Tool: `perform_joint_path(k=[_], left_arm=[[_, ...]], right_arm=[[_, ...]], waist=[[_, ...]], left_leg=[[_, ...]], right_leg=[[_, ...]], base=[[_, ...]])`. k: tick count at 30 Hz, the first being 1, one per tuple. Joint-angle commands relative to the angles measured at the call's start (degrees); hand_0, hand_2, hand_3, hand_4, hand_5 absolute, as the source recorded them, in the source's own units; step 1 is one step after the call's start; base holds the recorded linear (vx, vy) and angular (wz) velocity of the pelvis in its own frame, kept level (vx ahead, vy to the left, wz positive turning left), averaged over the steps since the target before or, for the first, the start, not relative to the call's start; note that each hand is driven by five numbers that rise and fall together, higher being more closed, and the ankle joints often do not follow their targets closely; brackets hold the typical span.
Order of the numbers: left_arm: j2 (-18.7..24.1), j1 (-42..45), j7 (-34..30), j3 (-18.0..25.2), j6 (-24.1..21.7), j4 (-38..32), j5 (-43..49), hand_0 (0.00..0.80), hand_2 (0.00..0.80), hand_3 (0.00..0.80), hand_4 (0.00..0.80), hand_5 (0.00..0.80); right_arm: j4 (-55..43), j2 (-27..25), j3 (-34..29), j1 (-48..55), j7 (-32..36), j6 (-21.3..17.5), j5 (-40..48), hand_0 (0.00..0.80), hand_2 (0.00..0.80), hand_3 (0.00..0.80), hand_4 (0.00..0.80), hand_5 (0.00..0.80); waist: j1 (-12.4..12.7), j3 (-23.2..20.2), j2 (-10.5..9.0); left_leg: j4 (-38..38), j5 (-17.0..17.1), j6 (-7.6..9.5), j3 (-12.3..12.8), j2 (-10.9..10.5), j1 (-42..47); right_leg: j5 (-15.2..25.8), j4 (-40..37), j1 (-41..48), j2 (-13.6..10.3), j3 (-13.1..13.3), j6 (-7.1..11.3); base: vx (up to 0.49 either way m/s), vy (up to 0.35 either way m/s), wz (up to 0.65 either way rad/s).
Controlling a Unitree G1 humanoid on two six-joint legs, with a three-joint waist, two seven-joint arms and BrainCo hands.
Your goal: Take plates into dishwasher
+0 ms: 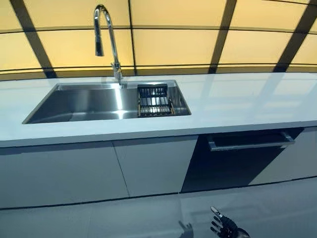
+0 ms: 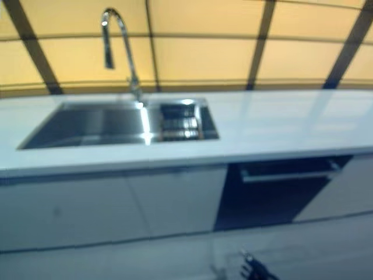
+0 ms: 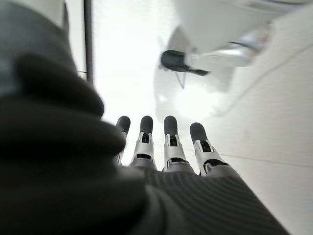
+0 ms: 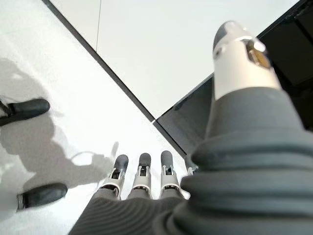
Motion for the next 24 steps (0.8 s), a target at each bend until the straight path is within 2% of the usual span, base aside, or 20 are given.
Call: perform_joint_path(k=[1, 2, 5, 6, 7, 8, 9, 11, 14, 15, 16, 17, 18, 20, 24], left_arm=[[0.26, -2.32, -0.2, 3.19, 0.88, 2.49, 1.44, 0.0, 0.0, 0.0, 0.0, 0.0], [0.11, -2.99, -0.68, 3.42, 1.75, 2.93, 2.39, 0.0, 0.0, 0.0, 0.0, 0.0], [-0.91, -3.42, -0.41, 3.13, 2.48, 3.26, 2.91, 0.0, 0.0, 0.0, 0.0, 0.0], [-0.97, -3.43, -0.31, 3.06, 2.57, 3.17, 2.9, 0.0, 0.0, 0.0, 0.0, 0.0], [-1.26, -3.74, 0.02, 2.26, 3.04, 2.47, 3.34, 0.0, 0.0, 0.0, 0.0, 0.0], [-1.09, -4.21, -0.27, 1.63, 3.11, 1.95, 3.94, 0.0, 0.0, 0.0, 0.0, 0.0], [-1.0, -4.52, -0.57, 1.18, 3.04, 1.76, 4.16, 0.0, 0.0, 0.0, 0.0, 0.0], [-1.21, -4.98, -1.46, -0.09, 2.31, 1.75, 5.02, 0.0, 0.0, 0.0, 0.0, 0.0], [-1.14, -4.04, -2.74, -0.87, 1.78, 1.77, 5.35, 0.0, 0.0, 0.0, 0.0, 0.0], [-1.02, -3.88, -2.92, -1.2, 1.71, 1.69, 6.28, 0.0, 0.0, 0.0, 0.0, 0.0], [-0.88, -3.99, -2.91, -1.85, 1.62, 1.66, 6.59, 0.0, 0.0, 0.0, 0.0, 0.0], [-0.65, -4.51, -2.83, -3.23, 1.15, 1.9, 6.6, 0.0, 0.0, 0.0, 0.0, 0.0], [-0.52, -5.09, -3.01, -4.06, 0.68, 2.01, 6.64, 0.0, 0.0, 0.0, 0.0, 0.0], [-0.61, -5.33, -2.97, -4.11, 0.57, 1.87, 6.49, 0.0, 0.0, 0.0, 0.0, 0.0], [-1.59, -5.1, -2.79, -2.27, 1.82, 1.93, 2.36, 0.0, 0.0, 0.0, 0.0, 0.0]], right_arm=[[-1.0, -0.57, 0.6, -4.42, -4.62, -4.95, -6.33, 0.0, 0.0, 0.0, 0.0, 0.0], [-0.6, -0.69, 1.7, -4.54, -7.51, -6.03, -9.63, 0.0, 0.0, 0.0, 0.0, 0.0], [-0.7, -1.08, 2.53, -4.03, -10.23, -6.81, -14.56, 0.0, 0.0, 0.0, 0.0, 0.0], [-0.75, -1.08, 2.56, -3.88, -10.91, -7.48, -15.68, 0.0, 0.0, 0.0, 0.0, 0.0], [-1.08, -0.8, 3.31, -3.06, -12.6, -7.91, -17.43, 0.0, 0.0, 0.0, 0.0, 0.0], [-0.32, -0.43, 3.29, -2.59, -13.91, -7.6, -17.5, 0.0, 0.0, 0.0, 0.0, 0.0], [0.25, -0.14, 3.14, -2.38, -14.71, -7.17, -17.28, 0.0, 0.0, 0.0, 0.0, 0.0], [3.18, 1.11, 2.12, -2.22, -16.16, -5.18, -17.8, 0.0, 0.0, 0.0, 0.0, 0.0], [5.7, 2.0, 1.81, -1.58, -18.27, -3.05, -22.61, 0.0, 0.0, 0.0, 0.0, 0.0], [5.93, 2.15, 1.83, -1.47, -18.75, -2.2, -22.52, 0.0, 0.0, 0.0, 0.0, 0.0], [6.16, 2.18, 1.85, -1.41, -18.9, -1.49, -22.35, 0.0, 0.0, 0.0, 0.0, 0.0], [6.75, 2.19, 1.97, -0.82, -18.51, -1.4, -21.79, 0.0, 0.0, 0.0, 0.0, 0.0], [7.15, 2.18, 2.13, -0.16, -17.66, -1.5, -22.32, 0.0, 0.0, 0.0, 0.0, 0.0], [7.28, 2.28, 2.49, -0.02, -17.1, -1.16, -22.97, 0.0, 0.0, 0.0, 0.0, 0.0], [7.66, 2.72, 4.05, -0.48, -15.83, 1.47, -24.08, 0.0, 0.0, 0.0, 0.0, 0.0]], waist=[[1.7, 5.19, -1.6], [1.87, 4.71, -2.37], [2.03, 3.96, -3.54], [1.96, 3.89, -3.48], [0.82, 3.29, -2.1], [0.1, 2.97, -1.27], [-0.08, 2.83, -0.9], [0.03, 2.12, -0.15], [0.15, 1.52, 0.62], [-0.28, 1.27, 0.73], [-1.04, 1.0, 0.72], [-2.42, 0.88, 0.6], [-3.08, 0.72, 0.24], [-2.99, 0.55, -0.09], [-3.03, -0.22, -1.1]], left_leg=[[-1.27, -0.66, -0.66, 12.29, 3.58, 2.54], [0.82, -2.25, -0.09, 13.57, 3.54, 4.03], [13.21, -5.39, 0.64, 13.17, 3.51, 4.04], [13.69, -5.68, 0.73, 13.05, 3.28, 4.05], [6.42, -9.11, 1.83, 13.97, 2.13, 7.7], [2.76, -8.94, 2.1, 14.8, 1.59, 9.37], [1.29, -8.82, 2.36, 14.77, 1.06, 10.04], [-1.07, -9.98, 3.78, 14.3, -0.81, 11.34], [-1.27, -11.48, 5.2, 13.04, -2.58, 11.25], [-1.27, -11.71, 5.57, 12.19, -2.8, 10.96], [-1.27, -11.33, 6.27, 11.43, -2.9, 10.26], [-1.27, -11.18, 6.97, 9.38, -3.07, 9.95], [-1.27, -10.83, 7.32, 8.07, -3.45, 9.67], [-1.27, -10.5, 7.26, 7.97, -3.6, 9.56], [-1.27, -11.1, 7.19, 7.78, -3.67, 10.29]], right_leg=[[-4.73, 6.46, -0.83, -1.3, -1.33, -4.2], [-3.72, 4.87, -0.63, -2.11, -2.24, -3.87], [-2.07, 2.93, -0.91, -3.32, -1.4, -3.49], [-1.94, 2.82, -0.97, -3.39, -1.33, -3.39], [-1.2, 4.0, -2.45, -4.04, -1.48, -1.65], [-0.38, 3.58, -2.7, -4.22, -1.66, -0.56], [0.33, 3.08, -2.73, -4.38, -1.65, 0.1], [3.75, 0.18, -3.31, -5.31, -1.32, 2.62], [5.78, -0.1, -5.23, -5.84, 0.09, 3.9], [5.15, 0.93, -5.93, -5.09, 1.99, 3.51], [3.72, 3.1, -7.16, -3.81, 4.72, 2.37], [1.24, 5.98, -8.18, -1.57, 10.07, 0.89], [0.83, 5.89, -8.11, -0.61, 12.24, 0.12], [1.29, 5.07, -7.85, -0.58, 12.02, 0.11], [2.4, 1.2, -5.75, 0.39, 14.51, -0.29]], base=[[-0.113, 0.068, 1.34], [-0.111, 0.108, 0.96], [-0.087, 0.196, 0.51], [-0.096, 0.405, 0.28], [-0.091, 0.435, 0.19], [-0.1, 0.496, 0.3], [-0.074, 0.394, 0.6], [-0.062, 0.369, 0.88], [-0.063, 0.251, -0.06], [-0.097, 0.207, -0.21], [-0.074, 0.077, -0.1], [-0.068, 0.03, -0.05], [-0.039, 0.001, 0.07], [-0.026, -0.013, 0.56], [0.001, -0.05, 0.11]])
